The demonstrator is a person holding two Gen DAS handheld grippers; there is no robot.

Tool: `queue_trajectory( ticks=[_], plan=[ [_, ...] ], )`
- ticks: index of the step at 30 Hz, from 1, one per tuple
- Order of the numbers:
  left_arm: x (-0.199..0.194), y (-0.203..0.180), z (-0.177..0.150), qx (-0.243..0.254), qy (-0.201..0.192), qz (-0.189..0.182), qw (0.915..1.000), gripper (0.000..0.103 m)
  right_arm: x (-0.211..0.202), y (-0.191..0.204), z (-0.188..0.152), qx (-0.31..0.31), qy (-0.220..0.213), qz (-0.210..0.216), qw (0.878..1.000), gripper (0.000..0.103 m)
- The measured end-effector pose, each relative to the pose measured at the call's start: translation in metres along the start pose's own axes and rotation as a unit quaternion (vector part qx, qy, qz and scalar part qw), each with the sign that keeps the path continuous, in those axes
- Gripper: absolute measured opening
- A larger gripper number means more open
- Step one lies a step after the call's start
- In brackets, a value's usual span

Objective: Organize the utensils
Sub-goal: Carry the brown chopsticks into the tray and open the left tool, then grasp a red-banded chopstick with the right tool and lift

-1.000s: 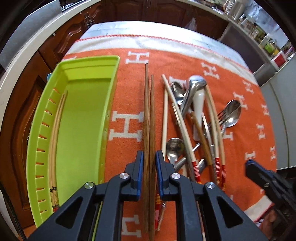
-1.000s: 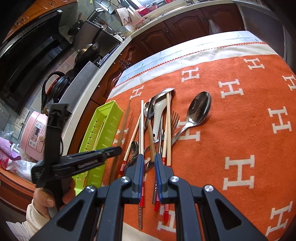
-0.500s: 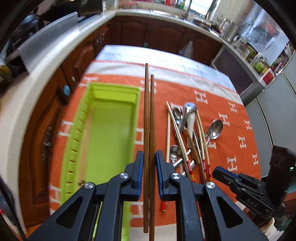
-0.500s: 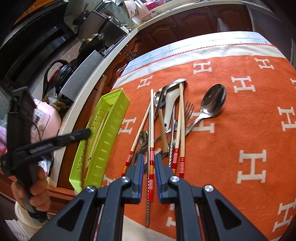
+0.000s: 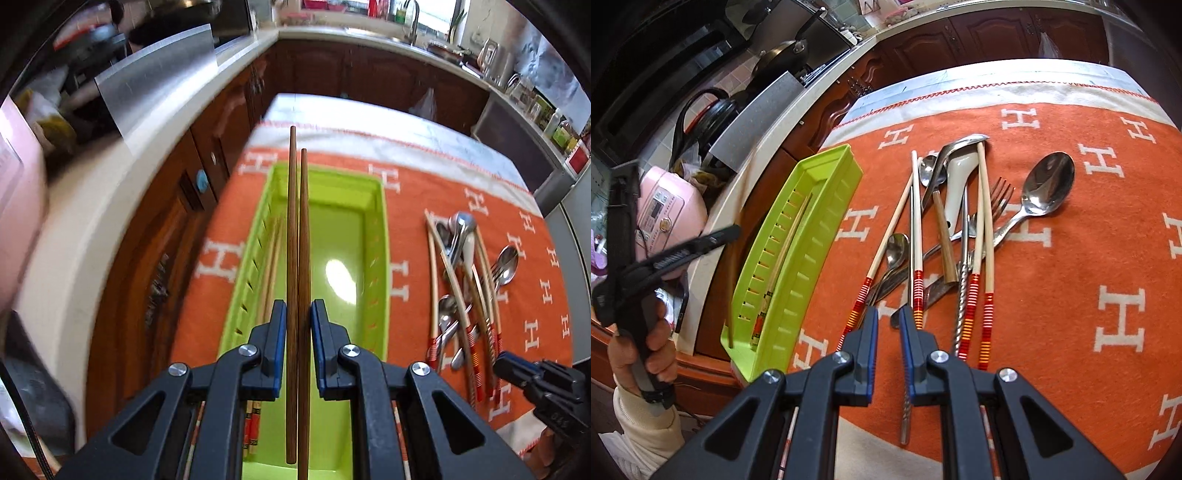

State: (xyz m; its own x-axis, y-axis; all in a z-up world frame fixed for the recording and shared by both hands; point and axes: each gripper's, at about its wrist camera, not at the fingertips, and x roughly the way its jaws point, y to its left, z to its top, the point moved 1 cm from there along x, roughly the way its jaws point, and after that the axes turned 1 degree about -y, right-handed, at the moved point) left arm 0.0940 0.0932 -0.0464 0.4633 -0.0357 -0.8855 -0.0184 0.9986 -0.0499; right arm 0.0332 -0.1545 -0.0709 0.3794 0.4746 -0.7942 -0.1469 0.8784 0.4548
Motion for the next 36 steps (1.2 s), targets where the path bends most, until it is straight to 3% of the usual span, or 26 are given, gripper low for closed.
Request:
queue_trajectory(
  ticks=[5, 8, 13, 18, 25, 36],
  plan=[
    [0.025, 0.009, -0.011, -0.018, 0.038, -0.013, 0.9990, 0.015, 0.007, 0.007, 0.000, -0.004, 0.009, -0.009, 1.000, 0.012],
    [0.024, 0.015, -0.015, -0.018, 0.030, -0.011, 0.9993, 0.024, 0.013, 0.012, 0.001, -0.006, 0.017, -0.010, 1.000, 0.012],
    [0.016, 0.015, -0.019, -0.021, 0.018, -0.023, 0.9993, 0.026, 0.026, 0.020, 0.003, -0.004, 0.033, -0.009, 0.999, 0.012],
    [0.007, 0.014, -0.022, -0.022, 0.001, -0.027, 0.9994, 0.042, 0.034, 0.027, 0.009, -0.006, 0.034, -0.015, 0.999, 0.012],
    [0.003, 0.014, -0.025, -0.019, -0.012, -0.029, 0.9993, 0.042, 0.050, 0.037, 0.023, -0.005, 0.030, -0.033, 0.999, 0.015],
    [0.009, 0.019, -0.037, -0.021, -0.008, -0.035, 0.9991, 0.042, 0.088, 0.046, 0.034, -0.020, 0.046, -0.100, 0.994, 0.015]
  ],
)
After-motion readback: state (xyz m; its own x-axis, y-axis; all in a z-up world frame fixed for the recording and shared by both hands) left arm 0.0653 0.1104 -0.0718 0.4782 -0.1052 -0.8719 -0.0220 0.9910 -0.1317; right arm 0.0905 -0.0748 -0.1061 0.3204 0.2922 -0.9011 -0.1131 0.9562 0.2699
